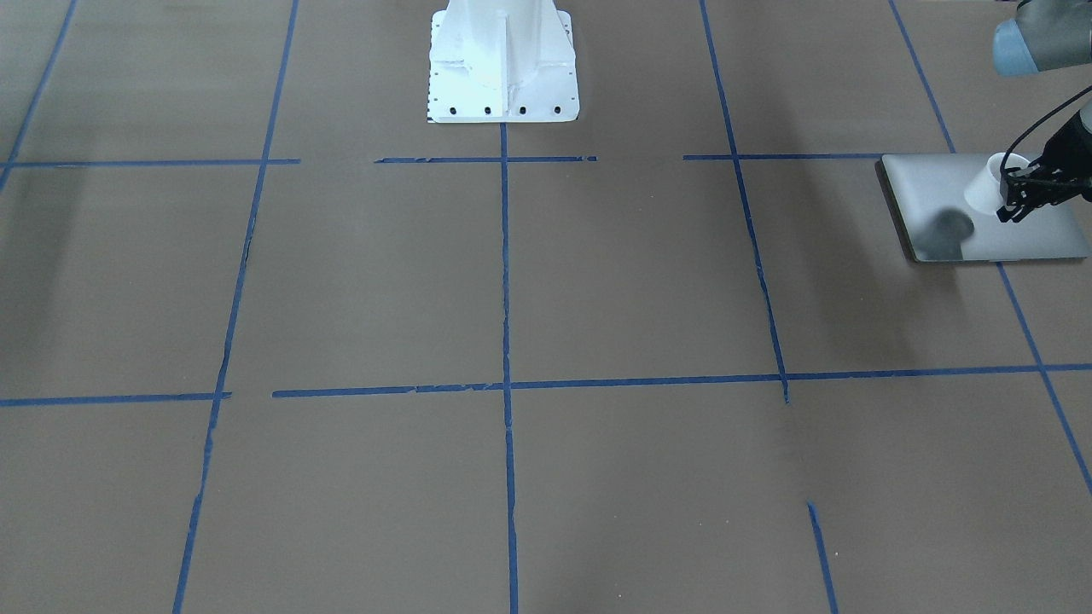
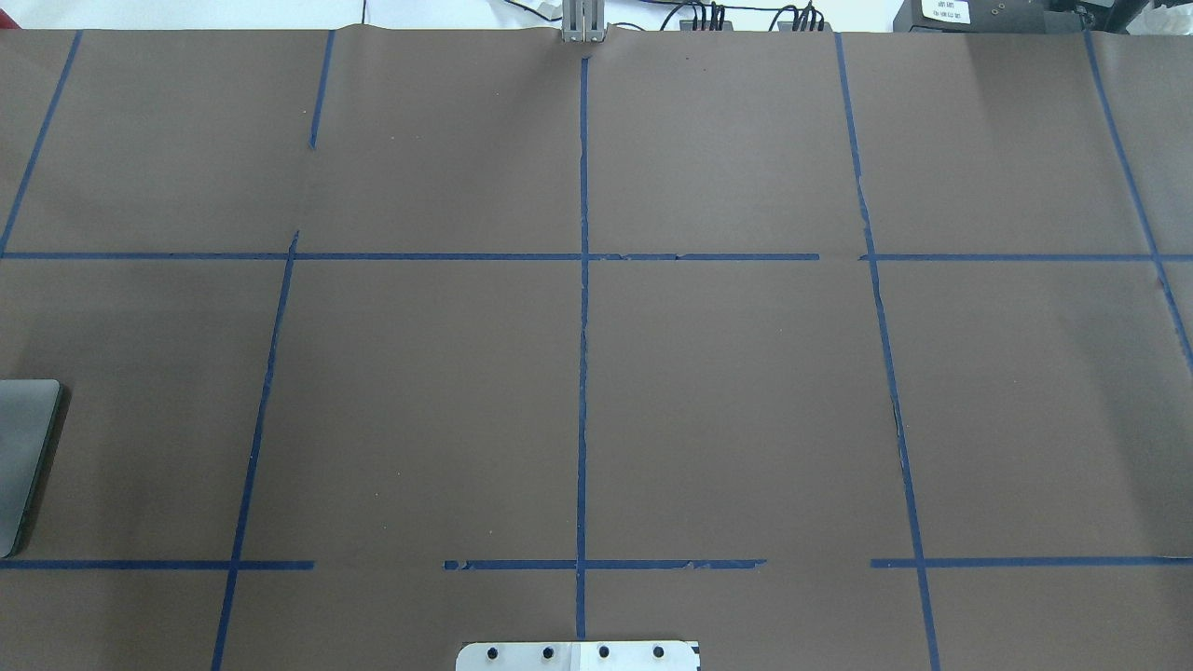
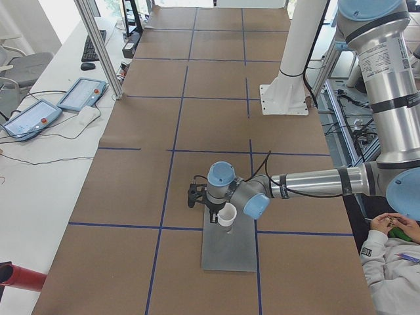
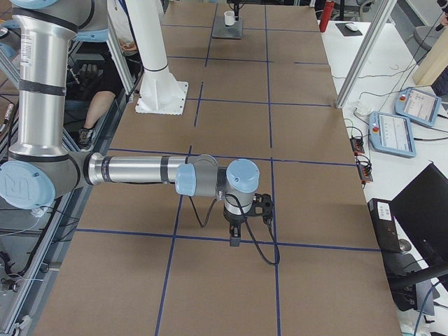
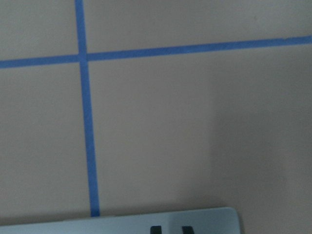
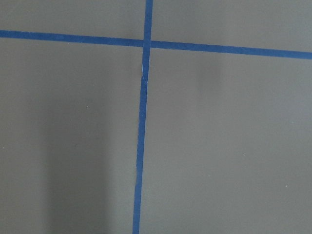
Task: Place cup on laptop
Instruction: 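Carry the mug with the left gripper toward the silver laptop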
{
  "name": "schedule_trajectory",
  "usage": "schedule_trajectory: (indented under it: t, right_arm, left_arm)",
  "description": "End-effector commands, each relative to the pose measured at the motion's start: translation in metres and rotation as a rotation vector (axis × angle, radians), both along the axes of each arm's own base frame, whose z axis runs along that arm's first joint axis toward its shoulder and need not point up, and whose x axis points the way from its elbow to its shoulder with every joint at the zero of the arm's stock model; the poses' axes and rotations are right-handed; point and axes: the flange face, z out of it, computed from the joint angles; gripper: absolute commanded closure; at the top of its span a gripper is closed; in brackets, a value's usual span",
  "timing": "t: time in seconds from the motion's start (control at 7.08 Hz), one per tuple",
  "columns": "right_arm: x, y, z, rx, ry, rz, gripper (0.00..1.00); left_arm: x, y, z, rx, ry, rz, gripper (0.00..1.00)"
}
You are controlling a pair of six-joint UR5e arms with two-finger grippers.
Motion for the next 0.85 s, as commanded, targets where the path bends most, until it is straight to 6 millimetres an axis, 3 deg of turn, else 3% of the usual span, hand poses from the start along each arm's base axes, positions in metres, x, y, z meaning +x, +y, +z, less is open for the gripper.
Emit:
schedule_trajectory:
  t: [0.0,0.71]
  right_arm:
    - [0.0,0.0,0.0,0.0,0.0,0.0,0.0]
    - [0.0,0.0001,0.0002,-0.001,0.0,0.0,0.0]
  left_arm:
    - [-0.0033,0.0108,0.0282,-0.005,-0.001,0.001,1.0]
    - [0.002,0.0043,0.0299,-0.008,0.001,0.005,1.0]
